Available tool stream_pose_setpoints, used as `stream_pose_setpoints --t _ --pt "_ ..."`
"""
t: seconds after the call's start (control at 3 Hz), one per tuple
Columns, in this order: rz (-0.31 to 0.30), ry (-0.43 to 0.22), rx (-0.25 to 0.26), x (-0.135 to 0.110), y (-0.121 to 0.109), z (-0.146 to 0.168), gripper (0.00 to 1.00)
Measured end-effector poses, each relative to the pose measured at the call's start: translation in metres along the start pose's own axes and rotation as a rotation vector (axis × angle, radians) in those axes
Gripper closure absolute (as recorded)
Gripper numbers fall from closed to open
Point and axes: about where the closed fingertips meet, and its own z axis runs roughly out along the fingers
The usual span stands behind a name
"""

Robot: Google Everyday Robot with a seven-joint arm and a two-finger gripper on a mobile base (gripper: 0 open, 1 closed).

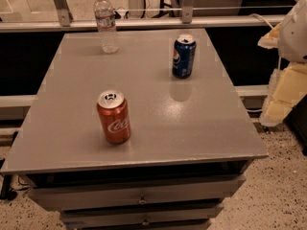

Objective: Move coke can near water bottle

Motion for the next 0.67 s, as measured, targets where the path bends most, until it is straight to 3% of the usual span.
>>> stream_pose_setpoints --t 0.33,0.67 --pt "0.004 -0.010 0.006 -0.002 0.001 0.000 0.00" --pt "0.001 -0.086 -0.024 -0.021 0.006 0.015 0.00"
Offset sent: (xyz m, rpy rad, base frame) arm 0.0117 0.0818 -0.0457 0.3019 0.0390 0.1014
